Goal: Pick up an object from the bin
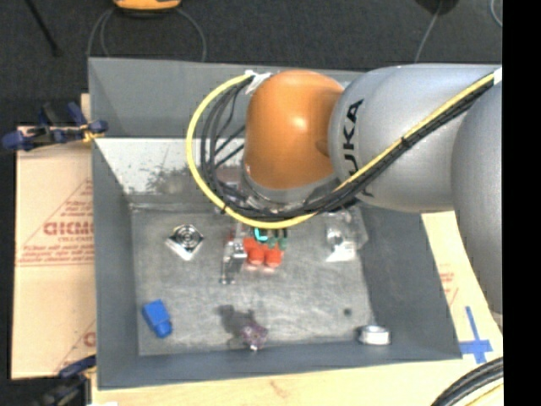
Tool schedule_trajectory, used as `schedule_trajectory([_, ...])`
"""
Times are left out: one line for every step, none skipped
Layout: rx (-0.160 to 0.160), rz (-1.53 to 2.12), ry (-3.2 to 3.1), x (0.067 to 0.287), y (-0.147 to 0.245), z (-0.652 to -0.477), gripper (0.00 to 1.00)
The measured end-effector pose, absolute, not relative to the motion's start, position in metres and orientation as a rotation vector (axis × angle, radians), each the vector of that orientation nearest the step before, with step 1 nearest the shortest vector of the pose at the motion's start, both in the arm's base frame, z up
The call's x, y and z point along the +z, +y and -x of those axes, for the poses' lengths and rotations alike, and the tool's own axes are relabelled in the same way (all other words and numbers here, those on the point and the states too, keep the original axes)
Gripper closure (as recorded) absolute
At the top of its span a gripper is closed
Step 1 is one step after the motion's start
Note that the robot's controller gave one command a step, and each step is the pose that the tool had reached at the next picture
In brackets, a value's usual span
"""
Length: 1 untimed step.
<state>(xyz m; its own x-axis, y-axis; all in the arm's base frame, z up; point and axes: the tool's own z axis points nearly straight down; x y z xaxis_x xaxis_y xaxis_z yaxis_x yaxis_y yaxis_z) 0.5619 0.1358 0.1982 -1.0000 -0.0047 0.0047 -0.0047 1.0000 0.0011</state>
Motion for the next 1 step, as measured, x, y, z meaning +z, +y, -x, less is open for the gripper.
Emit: schedule_trajectory([-0.005, -0.596, -3.093, 0.0738, 0.0156, -0.6254, 0.0])
